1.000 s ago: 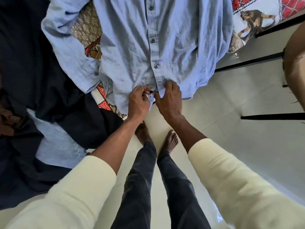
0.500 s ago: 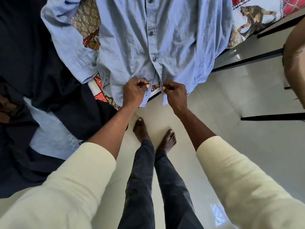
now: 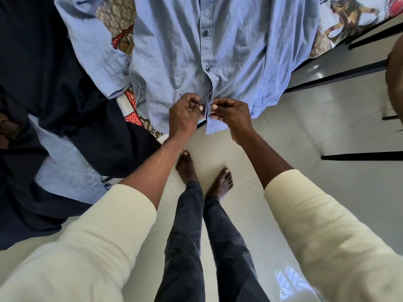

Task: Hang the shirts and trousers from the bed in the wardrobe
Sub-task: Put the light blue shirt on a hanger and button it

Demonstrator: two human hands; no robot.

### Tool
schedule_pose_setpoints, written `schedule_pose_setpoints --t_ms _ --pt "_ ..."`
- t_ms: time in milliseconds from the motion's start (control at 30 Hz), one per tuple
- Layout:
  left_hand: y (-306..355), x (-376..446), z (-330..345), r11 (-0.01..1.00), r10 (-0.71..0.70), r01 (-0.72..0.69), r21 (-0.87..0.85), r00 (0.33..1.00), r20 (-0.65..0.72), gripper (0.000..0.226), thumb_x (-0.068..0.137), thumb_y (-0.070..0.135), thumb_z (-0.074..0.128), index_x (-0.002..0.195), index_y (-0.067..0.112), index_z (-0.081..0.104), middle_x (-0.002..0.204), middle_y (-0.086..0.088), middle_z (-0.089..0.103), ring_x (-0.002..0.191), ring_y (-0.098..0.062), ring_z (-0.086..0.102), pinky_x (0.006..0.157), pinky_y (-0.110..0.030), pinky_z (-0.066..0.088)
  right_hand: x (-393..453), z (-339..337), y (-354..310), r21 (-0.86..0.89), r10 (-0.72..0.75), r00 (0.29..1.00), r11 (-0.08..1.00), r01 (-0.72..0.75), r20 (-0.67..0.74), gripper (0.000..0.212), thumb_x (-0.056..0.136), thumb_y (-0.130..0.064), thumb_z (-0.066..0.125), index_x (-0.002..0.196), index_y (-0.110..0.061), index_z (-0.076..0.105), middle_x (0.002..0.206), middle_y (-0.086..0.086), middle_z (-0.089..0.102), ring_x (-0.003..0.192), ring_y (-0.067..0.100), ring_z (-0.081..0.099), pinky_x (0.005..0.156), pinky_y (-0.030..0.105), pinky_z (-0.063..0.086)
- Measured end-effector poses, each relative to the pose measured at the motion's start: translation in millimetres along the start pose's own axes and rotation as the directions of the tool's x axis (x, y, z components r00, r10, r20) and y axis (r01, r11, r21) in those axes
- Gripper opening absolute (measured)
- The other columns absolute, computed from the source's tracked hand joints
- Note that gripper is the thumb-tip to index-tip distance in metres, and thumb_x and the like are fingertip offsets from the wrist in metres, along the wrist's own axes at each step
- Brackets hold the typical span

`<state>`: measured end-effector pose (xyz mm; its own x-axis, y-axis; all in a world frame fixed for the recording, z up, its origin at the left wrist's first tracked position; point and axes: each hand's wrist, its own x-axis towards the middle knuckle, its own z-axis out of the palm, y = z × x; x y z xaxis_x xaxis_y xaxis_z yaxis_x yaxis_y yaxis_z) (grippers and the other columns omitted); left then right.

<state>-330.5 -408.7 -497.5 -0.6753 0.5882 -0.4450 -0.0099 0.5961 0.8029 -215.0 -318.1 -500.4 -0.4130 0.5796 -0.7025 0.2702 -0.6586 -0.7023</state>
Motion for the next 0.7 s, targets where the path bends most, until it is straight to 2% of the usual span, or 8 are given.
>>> schedule_pose_setpoints --t_ms 100,167,267,367,433,500,600,700 --pt "2 -1 3 1.000 -0.023 0.023 -0.011 1.000 0.015 0.019 0.088 -0.002 0.057 0.093 0.012 0.069 0.072 0.002 0.067 0.057 -0.003 0.064 0.059 -0.014 0.050 0 1 -2 -0.040 -0.013 0.999 0.999 0.012 -0.033 0.013 0.082 0.009 0.066 0.084 -0.004 0.067 0.074 0.012 0.068 0.068 0.021 0.066 0.073 0.033 0.059" --pt "3 -1 5 0.997 -0.069 0.069 -0.033 0.998 -0.002 0.018 0.089 -0.001 0.056 0.092 0.009 0.071 0.070 0.003 0.068 0.053 0.001 0.061 0.059 -0.013 0.049 4 3 -1 -0.227 -0.146 0.980 0.967 0.113 -0.134 0.018 0.075 0.009 0.058 0.074 -0.009 0.059 0.071 0.014 0.062 0.063 0.025 0.058 0.064 0.037 0.053" --pt "3 0 5 0.994 -0.086 0.084 -0.070 0.996 -0.035 0.019 0.089 -0.001 0.059 0.086 0.015 0.069 0.071 0.002 0.068 0.049 0.000 0.059 0.056 -0.014 0.048 4 7 1 -0.606 -0.373 0.916 0.766 0.215 -0.148 0.021 0.073 0.003 0.046 0.069 -0.014 0.059 0.075 0.006 0.061 0.065 0.018 0.052 0.058 0.033 0.041" --pt "4 2 5 0.994 -0.095 0.093 -0.054 0.995 -0.039 0.018 0.089 0.001 0.060 0.083 0.016 0.068 0.072 0.000 0.070 0.049 0.000 0.058 0.057 -0.017 0.049 1 14 4 -0.718 -0.449 0.885 0.656 0.232 -0.124 0.016 0.079 -0.003 0.050 0.068 -0.002 0.062 0.084 0.007 0.062 0.072 0.021 0.053 0.058 0.033 0.042" --pt "5 3 5 0.993 -0.113 0.112 -0.049 0.993 -0.035 0.015 0.089 0.001 0.061 0.085 0.013 0.069 0.073 -0.002 0.069 0.051 -0.002 0.060 0.058 -0.017 0.050 1 16 7 -0.724 -0.433 0.893 0.655 0.216 -0.124 0.019 0.083 -0.014 0.059 0.065 -0.006 0.055 0.085 0.004 0.056 0.071 0.017 0.049 0.055 0.023 0.034" --pt "5 3 3 0.989 -0.133 0.131 -0.062 0.991 -0.026 0.012 0.089 0.001 0.062 0.087 0.010 0.069 0.075 -0.004 0.070 0.055 -0.007 0.064 0.058 -0.019 0.052 1 18 11 -0.704 -0.421 0.898 0.676 0.218 -0.126 0.017 0.084 -0.021 0.066 0.073 -0.009 0.062 0.088 0.001 0.052 0.074 0.012 0.047 0.057 0.017 0.029" --pt "5 4 2 0.984 -0.146 0.143 -0.109 0.989 -0.018 0.007 0.088 -0.001 0.066 0.087 0.005 0.069 0.073 -0.008 0.069 0.058 -0.016 0.066 0.057 -0.022 0.052 2 18 14 -0.629 -0.400 0.894 0.753 0.193 -0.204 0.007 0.085 -0.014 0.066 0.081 -0.008 0.066 0.087 0.002 0.053 0.074 0.011 0.045 0.061 0.021 0.030" --pt "9 2 1 0.962 -0.211 0.203 -0.184 0.977 -0.025 0.002 0.086 -0.001 0.069 0.086 0.001 0.068 0.069 -0.012 0.068 0.056 -0.016 0.064 0.054 -0.020 0.052 1 22 14 -0.408 -0.256 0.924 0.905 0.125 -0.283 0.009 0.083 -0.009 0.069 0.075 -0.009 0.064 0.066 -0.001 0.048 0.063 0.012 0.041 0.059 0.025 0.032"
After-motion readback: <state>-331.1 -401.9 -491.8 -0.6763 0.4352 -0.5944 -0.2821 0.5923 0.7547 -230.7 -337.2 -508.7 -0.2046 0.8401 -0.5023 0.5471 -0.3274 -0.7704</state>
